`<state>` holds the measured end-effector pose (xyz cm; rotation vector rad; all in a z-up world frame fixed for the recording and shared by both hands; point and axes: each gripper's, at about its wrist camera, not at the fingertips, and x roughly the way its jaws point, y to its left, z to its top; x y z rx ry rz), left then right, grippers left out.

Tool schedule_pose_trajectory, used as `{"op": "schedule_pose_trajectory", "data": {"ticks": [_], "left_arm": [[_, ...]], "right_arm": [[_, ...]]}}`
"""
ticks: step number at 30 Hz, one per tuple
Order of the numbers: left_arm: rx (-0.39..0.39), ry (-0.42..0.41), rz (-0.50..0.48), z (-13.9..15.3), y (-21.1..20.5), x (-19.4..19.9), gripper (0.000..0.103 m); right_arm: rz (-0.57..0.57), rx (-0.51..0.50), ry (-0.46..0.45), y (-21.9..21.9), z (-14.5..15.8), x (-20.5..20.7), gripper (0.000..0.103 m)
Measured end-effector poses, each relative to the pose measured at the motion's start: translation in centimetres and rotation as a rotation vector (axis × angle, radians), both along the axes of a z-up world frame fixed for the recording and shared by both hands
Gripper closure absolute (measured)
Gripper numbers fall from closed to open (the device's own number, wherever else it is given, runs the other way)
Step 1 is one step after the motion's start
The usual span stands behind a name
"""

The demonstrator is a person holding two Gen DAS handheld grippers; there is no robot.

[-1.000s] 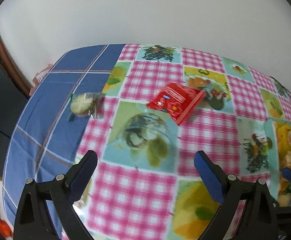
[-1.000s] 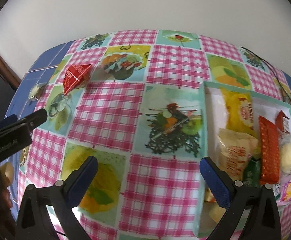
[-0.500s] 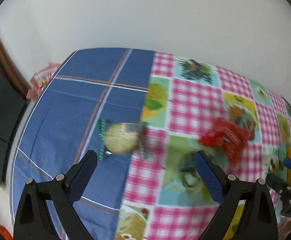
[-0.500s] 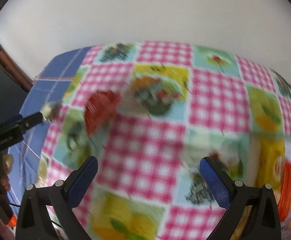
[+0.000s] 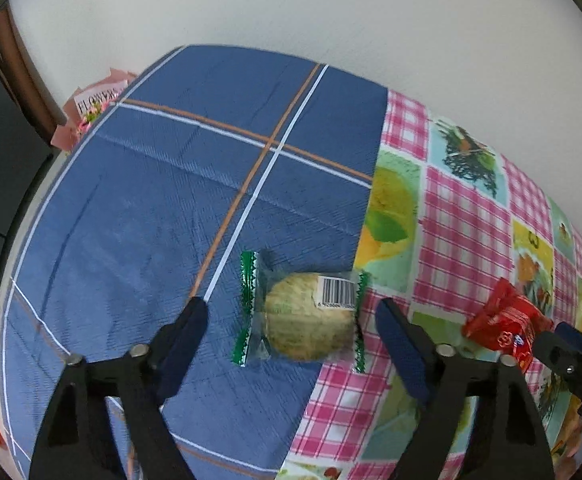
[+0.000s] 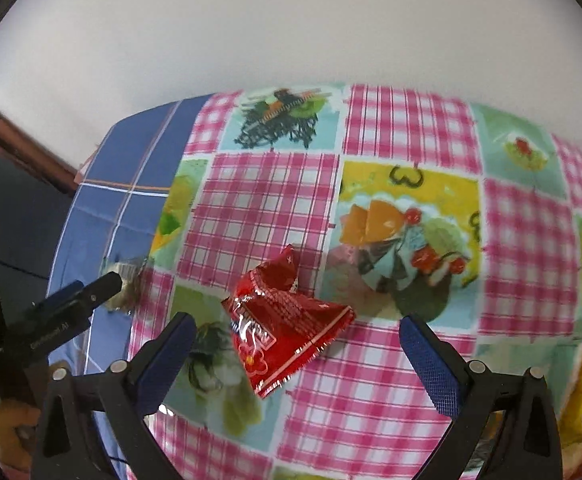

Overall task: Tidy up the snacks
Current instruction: 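Grasp the green-edged round cake with the left tool while the right tool grasps the red packet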

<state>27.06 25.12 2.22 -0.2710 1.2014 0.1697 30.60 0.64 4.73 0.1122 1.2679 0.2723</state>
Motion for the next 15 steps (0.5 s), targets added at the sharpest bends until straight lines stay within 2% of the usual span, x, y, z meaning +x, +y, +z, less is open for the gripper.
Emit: {"op": "schedule_pose_trajectory", "data": {"ticks": [4,8,10,12,15], "left_arm": [[0.002,0.02,-0.002,-1.2,0.0,0.5,0.022],[-0.03,0.012,0.004,-1.5,0.2,0.7,0.033],[-0.016,0.01,-0.006,-1.4,-0.1,1.0,0.038],[-0.014,0.005,-0.017,-1.3,-0.4,1.1,0.047],[0.013,-0.002,-0.03,-1.1,-1.1,1.3,0.05]], "right_arm": [[-0.014,0.028,0.027,0.6,-1.7,0.3,0.011],[-0.015,0.032,0.031,1.3,-2.5,0.2,0.035],[-0.019,0.047,0.035,1.5,-2.7,0.0,0.039],[-0.016,0.047,0.028,1.7,-2.8,-0.1,0.041],[-0.006,0.05,0.02,1.6,-2.6,-0.3,0.044]]}}
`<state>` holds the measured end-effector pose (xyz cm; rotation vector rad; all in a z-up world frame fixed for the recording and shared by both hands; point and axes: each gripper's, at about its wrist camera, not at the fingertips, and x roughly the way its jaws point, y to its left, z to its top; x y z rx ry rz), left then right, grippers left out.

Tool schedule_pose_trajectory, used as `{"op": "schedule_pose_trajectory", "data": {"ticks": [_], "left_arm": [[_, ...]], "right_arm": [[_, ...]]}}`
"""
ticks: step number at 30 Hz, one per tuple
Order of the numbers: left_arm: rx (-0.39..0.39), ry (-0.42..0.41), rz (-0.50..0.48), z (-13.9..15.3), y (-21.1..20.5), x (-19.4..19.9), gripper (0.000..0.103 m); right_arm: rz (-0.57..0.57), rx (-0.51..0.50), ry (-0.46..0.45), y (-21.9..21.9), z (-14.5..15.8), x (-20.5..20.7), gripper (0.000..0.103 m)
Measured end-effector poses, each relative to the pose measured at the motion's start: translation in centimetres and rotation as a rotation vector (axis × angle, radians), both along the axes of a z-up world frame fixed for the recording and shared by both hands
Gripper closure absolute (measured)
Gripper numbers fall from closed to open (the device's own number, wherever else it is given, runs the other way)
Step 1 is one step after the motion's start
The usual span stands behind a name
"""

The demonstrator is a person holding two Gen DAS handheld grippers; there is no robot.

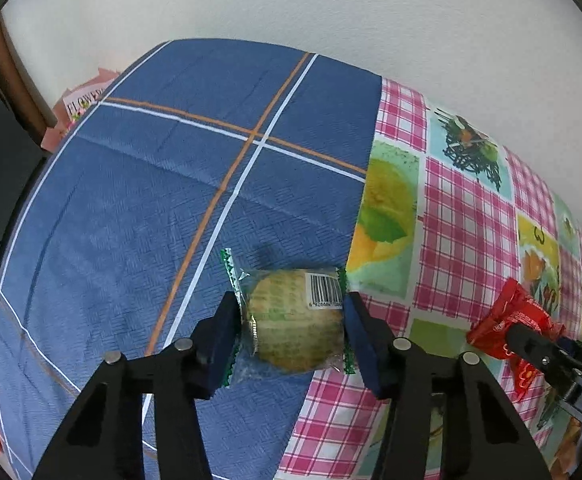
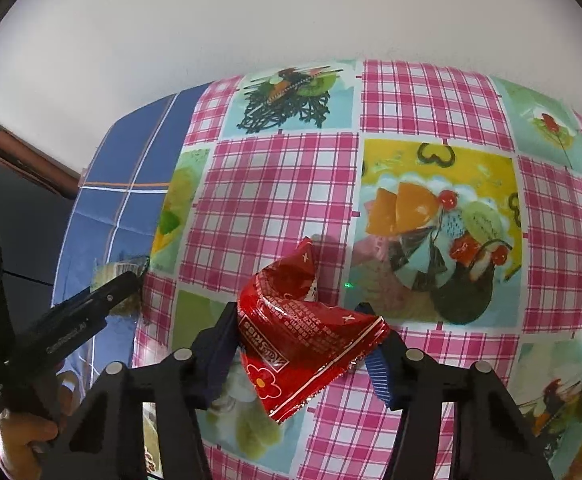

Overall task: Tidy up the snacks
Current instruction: 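Grasp the green-edged round cake with the left tool while the right tool grasps the red packet, then carry both snacks over the white tray and open both tools to release them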

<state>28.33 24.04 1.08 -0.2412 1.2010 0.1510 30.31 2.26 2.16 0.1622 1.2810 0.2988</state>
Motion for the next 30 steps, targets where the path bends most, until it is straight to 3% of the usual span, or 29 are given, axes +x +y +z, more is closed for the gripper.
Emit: {"op": "schedule_pose_trajectory", "data": {"ticks": [2,14,22,30], "left_arm": [[0.006,-0.005,0.004,0.1,-0.3,-0.1,0.051],[-0.047,-0.058,0.034,3.2,-1.8,-4.7,0.052],[-0.148,-0.109,0.098,5.0,-6.9,-9.5,0.051],[-0.174,-0.142,0.112,7.0,-12.7,-14.3,0.051]], "right_arm": [[0.002,0.013,-0.002,-0.2,0.2,-0.3,0.048],[0.042,-0.012,-0.054,-2.1,2.8,-4.5,0.048],[0.041,-0.058,-0.114,-4.5,5.4,-9.4,0.048],[0.002,-0.077,-0.177,-8.4,8.0,-15.3,0.048]]}}
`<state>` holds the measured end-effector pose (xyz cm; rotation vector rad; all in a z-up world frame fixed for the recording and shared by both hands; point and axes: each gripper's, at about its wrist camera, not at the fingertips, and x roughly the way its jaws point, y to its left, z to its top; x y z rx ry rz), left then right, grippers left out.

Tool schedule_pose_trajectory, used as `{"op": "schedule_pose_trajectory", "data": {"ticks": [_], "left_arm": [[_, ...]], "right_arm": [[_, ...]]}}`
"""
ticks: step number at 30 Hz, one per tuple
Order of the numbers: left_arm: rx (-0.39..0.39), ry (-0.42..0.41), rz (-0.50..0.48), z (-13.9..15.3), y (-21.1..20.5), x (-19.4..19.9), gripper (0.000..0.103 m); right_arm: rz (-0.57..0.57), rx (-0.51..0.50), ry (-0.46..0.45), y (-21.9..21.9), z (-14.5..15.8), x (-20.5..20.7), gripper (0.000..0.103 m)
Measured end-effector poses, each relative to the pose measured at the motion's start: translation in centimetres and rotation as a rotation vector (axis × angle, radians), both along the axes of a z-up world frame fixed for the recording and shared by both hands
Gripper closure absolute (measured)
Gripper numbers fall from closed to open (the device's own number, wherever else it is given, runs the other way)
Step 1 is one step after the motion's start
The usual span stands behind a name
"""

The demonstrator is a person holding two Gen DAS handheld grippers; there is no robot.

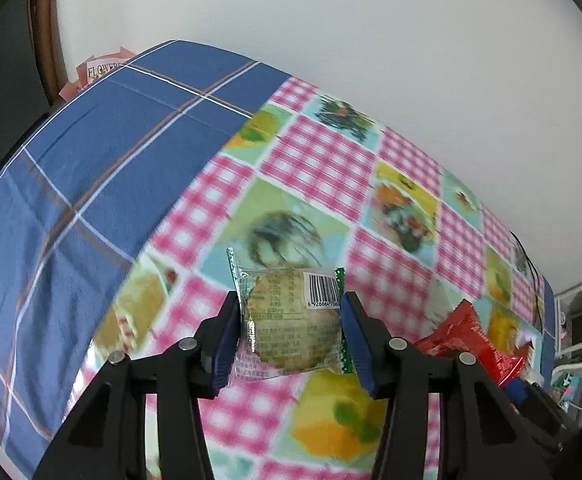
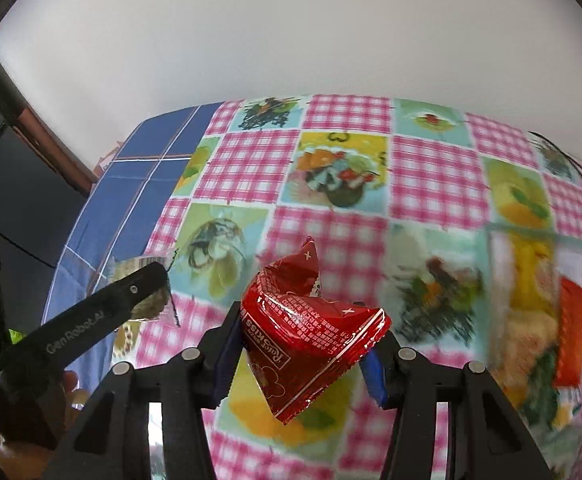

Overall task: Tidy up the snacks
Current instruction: 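Carry both snacks over the white tray and open both tools to release them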

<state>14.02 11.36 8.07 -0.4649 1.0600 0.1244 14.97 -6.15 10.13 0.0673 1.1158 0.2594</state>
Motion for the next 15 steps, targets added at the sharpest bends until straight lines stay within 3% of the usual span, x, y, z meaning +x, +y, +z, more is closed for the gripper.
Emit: {"op": "schedule_pose_trajectory", "data": {"ticks": [15], "left_arm": [[0.008,-0.074,-0.032,3.1,-10.3,-7.4,0.051]], "right_arm": [[-0.117,0.051,-0.098,-9.7,2.5,-8.9,0.048]]}}
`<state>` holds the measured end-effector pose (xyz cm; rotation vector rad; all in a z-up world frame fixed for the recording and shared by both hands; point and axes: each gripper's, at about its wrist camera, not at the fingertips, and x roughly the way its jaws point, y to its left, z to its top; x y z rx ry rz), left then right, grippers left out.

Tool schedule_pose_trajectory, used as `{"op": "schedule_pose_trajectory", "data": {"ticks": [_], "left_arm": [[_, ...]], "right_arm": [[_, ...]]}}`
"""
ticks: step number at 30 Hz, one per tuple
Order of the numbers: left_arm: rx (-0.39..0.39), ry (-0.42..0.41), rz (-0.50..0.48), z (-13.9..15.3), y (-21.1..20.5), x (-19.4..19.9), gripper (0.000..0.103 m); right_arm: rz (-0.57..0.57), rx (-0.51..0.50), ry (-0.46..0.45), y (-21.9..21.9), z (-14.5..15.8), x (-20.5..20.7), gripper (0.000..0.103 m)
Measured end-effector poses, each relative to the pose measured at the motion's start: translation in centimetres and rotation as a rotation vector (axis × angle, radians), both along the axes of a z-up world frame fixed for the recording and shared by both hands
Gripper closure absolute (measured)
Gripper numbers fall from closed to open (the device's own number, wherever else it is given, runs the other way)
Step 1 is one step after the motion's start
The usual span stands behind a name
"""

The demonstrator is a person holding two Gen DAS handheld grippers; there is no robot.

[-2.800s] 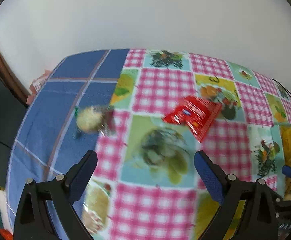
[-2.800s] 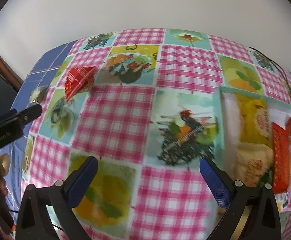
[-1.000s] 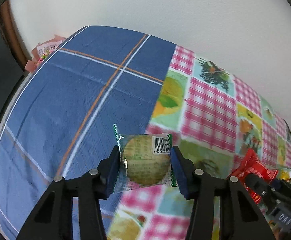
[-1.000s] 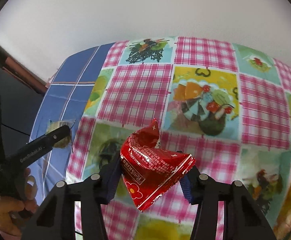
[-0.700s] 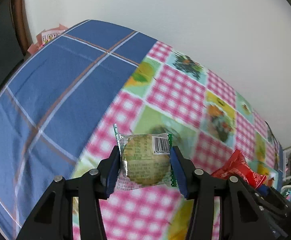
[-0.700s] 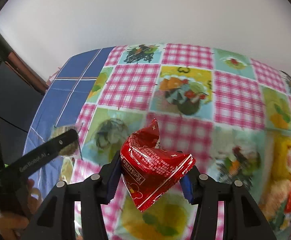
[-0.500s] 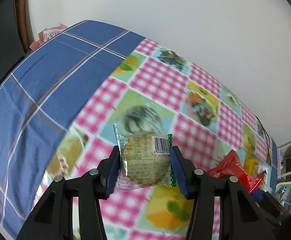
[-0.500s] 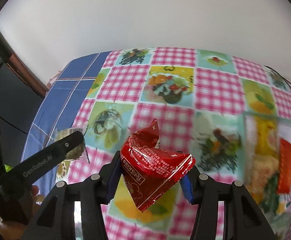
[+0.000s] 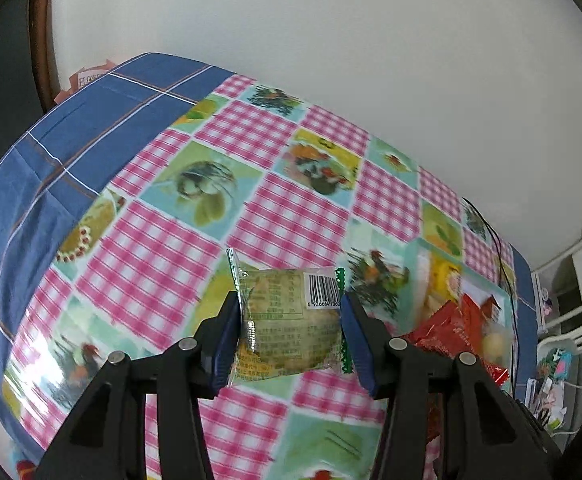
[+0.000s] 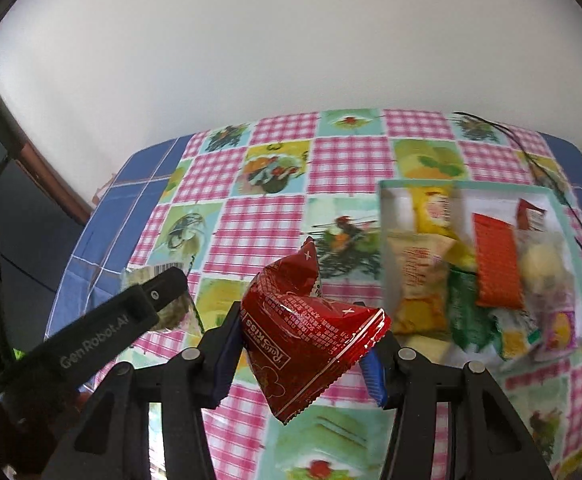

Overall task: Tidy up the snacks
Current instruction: 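Carry both snacks over the white tray and open both tools to release them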

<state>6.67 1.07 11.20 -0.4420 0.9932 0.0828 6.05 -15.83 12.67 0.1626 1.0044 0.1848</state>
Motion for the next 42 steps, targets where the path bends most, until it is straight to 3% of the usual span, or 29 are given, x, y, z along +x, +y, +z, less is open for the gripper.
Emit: {"op": "schedule_pose_trajectory", "data": {"ticks": [13,19,29,42], "left_arm": [[0.067,-0.049,-0.049,1.4,-4.7,-0.3,0.051],[0.074,-0.052,-0.14,1.3,-8.1,0.6,0.051],[0.091,-0.072,-0.293,1.6,-14.1,1.6,0.051],[0.124,-0.058,-0.393,0.1,-18.6,4.4,0.051]], "right_arm": [[-0.058,0.021,-0.014,-5.4,-0.4,-0.6,0.048],[-0.117,0.042,0.009,-8.2,-1.1,0.0,0.048],[-0.308,0.105,0.018,-16.0,-1.6,0.3,0.048],[-0.361,0.179,-0.024,-19.1,-1.6,2.2,0.048]]}}
